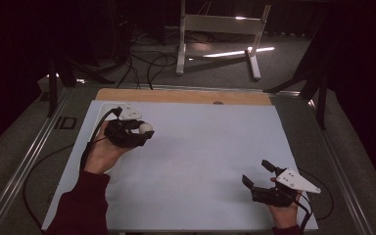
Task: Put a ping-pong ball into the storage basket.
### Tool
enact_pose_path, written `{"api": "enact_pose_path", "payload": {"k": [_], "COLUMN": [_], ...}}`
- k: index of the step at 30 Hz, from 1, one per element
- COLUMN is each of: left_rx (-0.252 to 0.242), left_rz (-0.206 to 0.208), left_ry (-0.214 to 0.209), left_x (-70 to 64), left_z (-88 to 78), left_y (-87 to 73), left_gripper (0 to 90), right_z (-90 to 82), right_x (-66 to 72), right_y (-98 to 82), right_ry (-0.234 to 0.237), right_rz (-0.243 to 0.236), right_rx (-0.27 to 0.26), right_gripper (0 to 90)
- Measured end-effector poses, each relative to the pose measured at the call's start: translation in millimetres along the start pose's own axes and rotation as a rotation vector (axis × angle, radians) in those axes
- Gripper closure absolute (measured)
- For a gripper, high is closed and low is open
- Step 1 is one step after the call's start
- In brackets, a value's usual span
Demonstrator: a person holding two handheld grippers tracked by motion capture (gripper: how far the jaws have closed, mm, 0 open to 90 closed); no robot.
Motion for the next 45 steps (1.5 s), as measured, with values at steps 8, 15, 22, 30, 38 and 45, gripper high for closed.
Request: {"api": "enact_pose_path", "payload": {"k": [8,15,22,30,38,45], "left_rx": [-0.009,-0.01,-0.007,-0.007,-0.007,-0.01], "left_rz": [-0.003,-0.007,-0.01,-0.02,-0.026,-0.032], "left_ry": [0.005,0.011,0.019,0.026,0.032,0.038], "left_x": [3.3,6.6,10.8,15.3,18.4,21.9], "left_z": [-1.9,-2.8,-4.6,-5.5,-5.7,-7.2], "left_y": [-0.3,-1.3,-2.3,-3.3,-4.4,-5.5], "left_gripper": [51.8,51.8,51.8,51.8,51.8,51.8], "right_z": [0.4,0.9,1.2,1.4,1.1,1.4], "right_x": [0.2,0.3,0.6,0.5,0.6,0.9], "right_y": [-0.2,-0.5,-0.5,-0.6,-0.5,-0.4], "right_ry": [0.001,0.003,0.004,0.004,0.005,0.007], "right_rz": [-0.003,-0.002,-0.001,-0.002,-0.002,-0.004], "right_rx": [0.002,0.002,0.003,0.003,0.003,0.002], "right_gripper": [8.8,8.8,8.8,8.9,8.8,8.8]}}
Point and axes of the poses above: each handheld gripper's, and its own axes: z roughly forward along the jaws, y roughly out of its top, x roughly to its left, the point moved 5 cm from there along z, roughly forward along the jaws, and after that the axes turned 9 degrees about y, right-handed, at the moved point
